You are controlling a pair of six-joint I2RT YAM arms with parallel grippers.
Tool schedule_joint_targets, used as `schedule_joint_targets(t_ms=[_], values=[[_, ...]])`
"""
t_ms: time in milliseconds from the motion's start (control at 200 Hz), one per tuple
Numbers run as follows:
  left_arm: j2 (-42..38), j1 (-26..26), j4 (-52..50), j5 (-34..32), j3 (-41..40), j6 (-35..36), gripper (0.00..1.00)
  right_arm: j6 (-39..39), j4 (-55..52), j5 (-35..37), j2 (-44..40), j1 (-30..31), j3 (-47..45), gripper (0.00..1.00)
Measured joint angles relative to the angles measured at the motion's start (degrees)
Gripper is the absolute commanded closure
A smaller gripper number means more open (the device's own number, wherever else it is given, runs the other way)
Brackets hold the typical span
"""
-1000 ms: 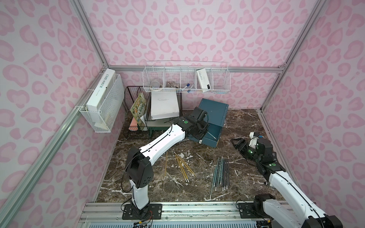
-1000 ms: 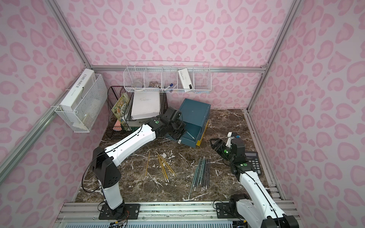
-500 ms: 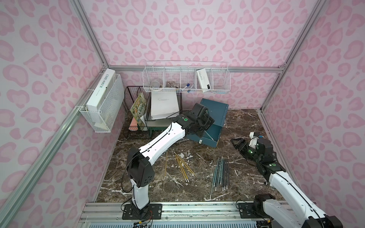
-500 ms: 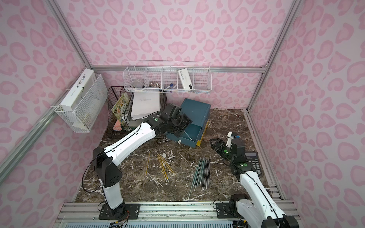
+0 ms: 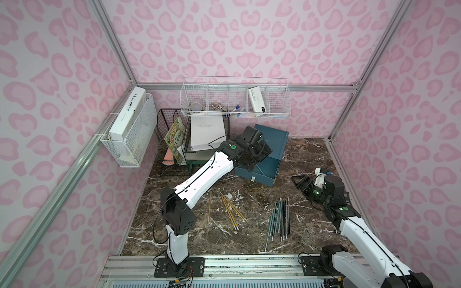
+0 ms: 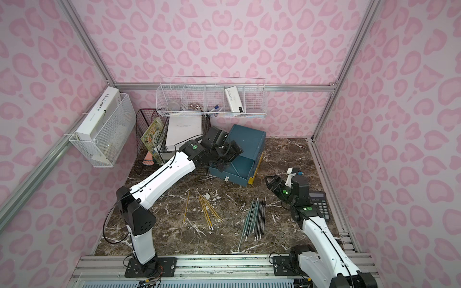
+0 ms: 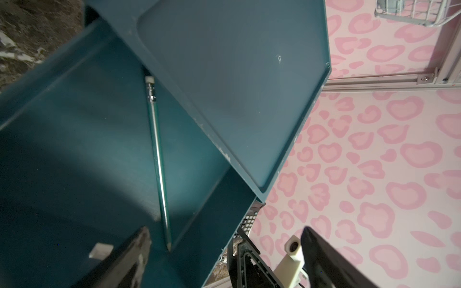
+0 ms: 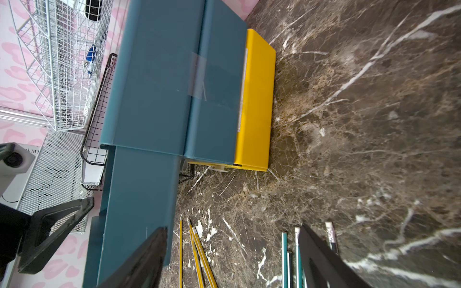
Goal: Please place the pencils in the drawer according to their color
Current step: Place the pencil in the drawer, then pick up the pencil from the center of the board.
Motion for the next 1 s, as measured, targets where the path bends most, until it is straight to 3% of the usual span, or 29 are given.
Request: schedule_joint_targets(t_ms=[375,530,800,1000], values=[[-3.21,-1.22,-2.69,-0.90,3.82,12.02,0.06,-0.02,0.22,-0.09,-0.02,-0.15,-0.61,0.19],[-10.40,-4.13,-4.31,-1.27,-2.82,19.08,0.06,-0.13,0.26,-0.68,0.46,-0.17,-0.92,0.19],[-22.71,-16.09,-9.31,-8.20,-23.04,27.34,0.06,-2.27,-0.61,-2.25,0.79,-0.22,-1.03,0.19],[-20.87,-27.32,-13.70,-14.62,-29.11,29.97,0.06,-3.91,-2.89,-2.73,-0.39,-0.22,-2.32,0.19]])
